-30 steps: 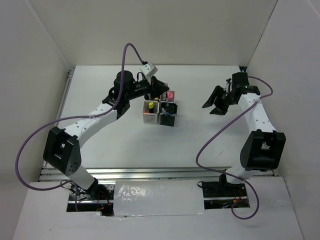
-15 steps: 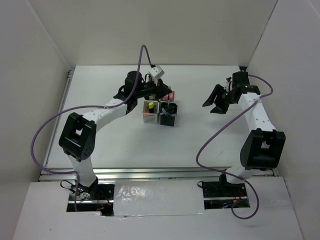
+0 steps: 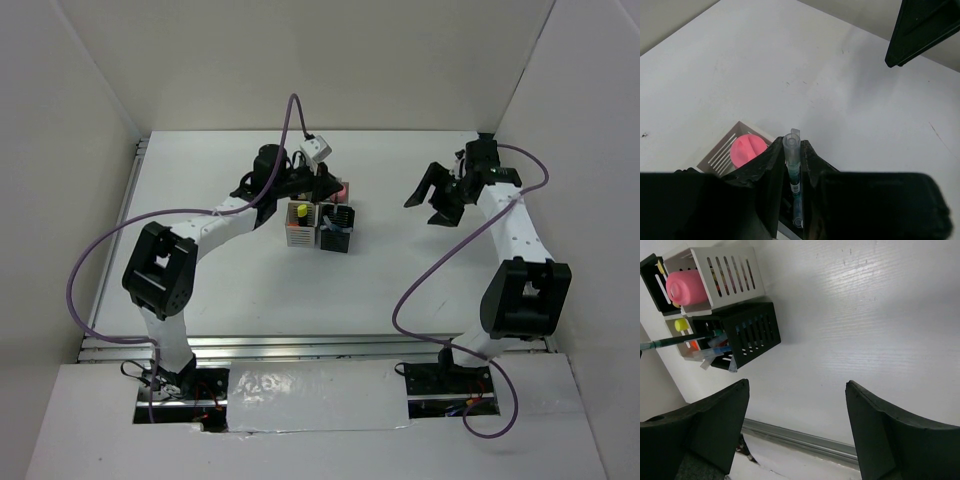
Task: Sort the stationery into containers
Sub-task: Place the pen in the storage box, then reset both arms
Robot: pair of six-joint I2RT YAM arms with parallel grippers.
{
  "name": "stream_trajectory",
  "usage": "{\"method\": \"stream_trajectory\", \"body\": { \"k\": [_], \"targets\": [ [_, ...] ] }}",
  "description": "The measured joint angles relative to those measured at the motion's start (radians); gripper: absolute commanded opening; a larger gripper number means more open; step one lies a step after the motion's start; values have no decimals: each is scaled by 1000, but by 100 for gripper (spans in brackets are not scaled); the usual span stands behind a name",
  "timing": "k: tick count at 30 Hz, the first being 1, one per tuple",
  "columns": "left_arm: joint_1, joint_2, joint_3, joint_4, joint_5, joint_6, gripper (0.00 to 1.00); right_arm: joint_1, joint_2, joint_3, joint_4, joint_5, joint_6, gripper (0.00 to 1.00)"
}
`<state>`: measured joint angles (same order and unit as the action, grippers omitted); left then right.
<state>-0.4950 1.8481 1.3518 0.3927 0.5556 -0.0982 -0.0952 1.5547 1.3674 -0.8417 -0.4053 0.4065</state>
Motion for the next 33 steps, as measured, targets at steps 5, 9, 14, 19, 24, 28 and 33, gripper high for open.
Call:
{"method": "stream_trajectory", "body": {
  "k": [5, 9, 14, 19, 24, 28, 33],
  "targets": [
    [0, 0, 0, -4, 0, -2, 35, 1, 3, 14, -4, 19, 0, 88],
    [-1, 0, 0, -6, 0, -3, 36, 1, 4, 21, -5, 33, 0, 95],
    [-5, 0, 0, -16, 0, -5, 49, 1, 4, 29, -8, 36, 0, 96],
    [-7, -1, 3, -37, -14, -3, 88, 1, 4, 36, -9, 26, -18, 97],
    [-2, 1, 204, -284, -100, -27, 99, 1, -7, 49, -7, 2, -92, 97],
    [48, 16, 639, -610, -145, -32, 99, 1, -77, 50, 2, 23, -189, 100],
    [274, -198, 526, -738, -161, -52, 99, -6, -233, 14, 82, 100, -320, 100]
  ]
}}
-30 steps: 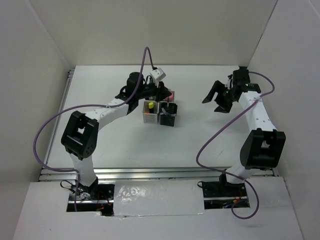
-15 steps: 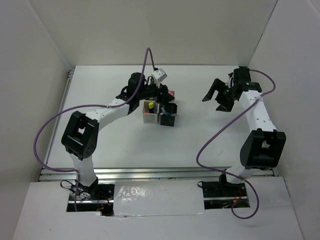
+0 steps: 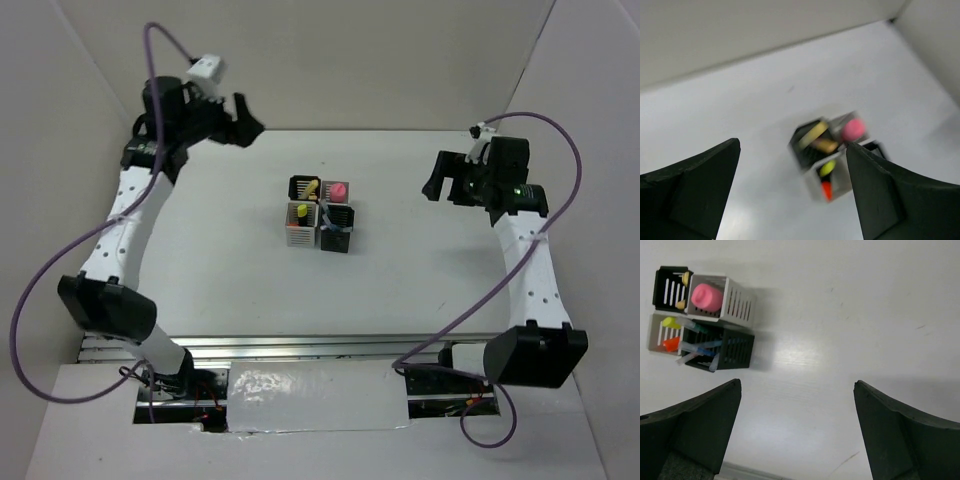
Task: Sort the stationery into containers
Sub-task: Reset both arms
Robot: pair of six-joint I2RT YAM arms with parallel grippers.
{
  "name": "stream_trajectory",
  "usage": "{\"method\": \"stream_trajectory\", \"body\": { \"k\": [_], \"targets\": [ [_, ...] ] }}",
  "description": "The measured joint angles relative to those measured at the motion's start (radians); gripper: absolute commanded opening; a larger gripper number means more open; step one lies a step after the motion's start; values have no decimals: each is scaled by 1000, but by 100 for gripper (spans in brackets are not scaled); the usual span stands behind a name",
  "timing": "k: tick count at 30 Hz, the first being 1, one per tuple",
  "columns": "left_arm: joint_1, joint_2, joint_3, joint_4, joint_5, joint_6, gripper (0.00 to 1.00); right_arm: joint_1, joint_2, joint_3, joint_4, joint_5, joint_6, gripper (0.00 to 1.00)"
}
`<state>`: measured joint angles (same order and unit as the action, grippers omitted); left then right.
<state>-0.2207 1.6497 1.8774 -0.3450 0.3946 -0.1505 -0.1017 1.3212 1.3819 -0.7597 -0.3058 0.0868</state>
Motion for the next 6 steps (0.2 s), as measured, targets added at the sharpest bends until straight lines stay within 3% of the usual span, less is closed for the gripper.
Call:
{"method": "stream_trajectory", "body": {
  "k": [6],
  "targets": [
    [326, -129, -482, -111, -119, -35, 99, -68, -90, -106, 86, 40, -83, 100]
  ]
}}
